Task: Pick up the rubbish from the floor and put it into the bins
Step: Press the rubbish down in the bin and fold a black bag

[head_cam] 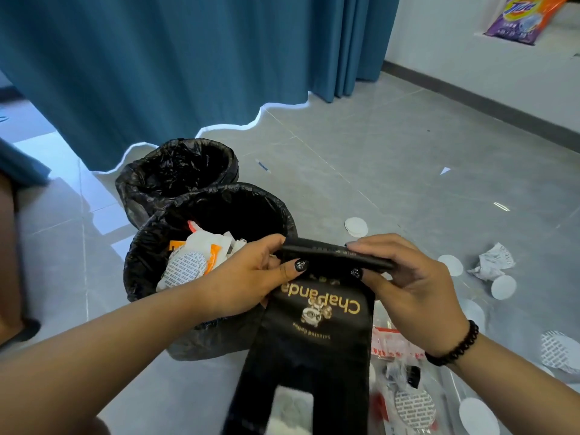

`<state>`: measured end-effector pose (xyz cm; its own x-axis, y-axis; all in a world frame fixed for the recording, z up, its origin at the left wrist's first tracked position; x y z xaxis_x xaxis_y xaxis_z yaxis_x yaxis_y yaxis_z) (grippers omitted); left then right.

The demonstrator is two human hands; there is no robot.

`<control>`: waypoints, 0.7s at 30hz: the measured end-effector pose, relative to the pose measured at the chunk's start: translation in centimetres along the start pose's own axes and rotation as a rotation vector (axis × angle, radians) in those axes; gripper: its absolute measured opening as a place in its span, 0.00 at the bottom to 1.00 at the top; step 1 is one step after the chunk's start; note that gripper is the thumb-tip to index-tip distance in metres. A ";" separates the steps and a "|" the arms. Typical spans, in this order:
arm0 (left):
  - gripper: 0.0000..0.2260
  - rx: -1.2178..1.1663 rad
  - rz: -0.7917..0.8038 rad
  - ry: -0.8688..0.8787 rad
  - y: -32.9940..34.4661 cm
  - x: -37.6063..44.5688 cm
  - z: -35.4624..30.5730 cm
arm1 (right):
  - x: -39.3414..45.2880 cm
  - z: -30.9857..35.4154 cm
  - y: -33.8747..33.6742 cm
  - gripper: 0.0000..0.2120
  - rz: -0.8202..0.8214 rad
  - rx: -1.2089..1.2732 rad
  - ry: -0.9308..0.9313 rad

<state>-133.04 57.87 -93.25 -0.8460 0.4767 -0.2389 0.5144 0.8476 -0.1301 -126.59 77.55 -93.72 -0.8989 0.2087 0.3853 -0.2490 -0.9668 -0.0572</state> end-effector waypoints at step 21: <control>0.14 0.012 0.018 0.047 0.4 0.0 0.3 | -0.7 -0.5 0.2 0.24 0.086 -0.022 0.275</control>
<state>-132.74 58.11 -93.62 -0.8419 0.5027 -0.1959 0.5312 0.8360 -0.1378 -126.16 77.26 -94.44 -0.9802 0.1615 0.1143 -0.1730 -0.9799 -0.0995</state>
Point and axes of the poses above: each hand's wrist, its own x-axis towards the middle knuckle, its own y-axis out of the palm, z = x × y, the point moved 3 cm from there along x, towards the middle knuckle, and after that the axes turned 10 degrees about -z, right-handed, at the moved point
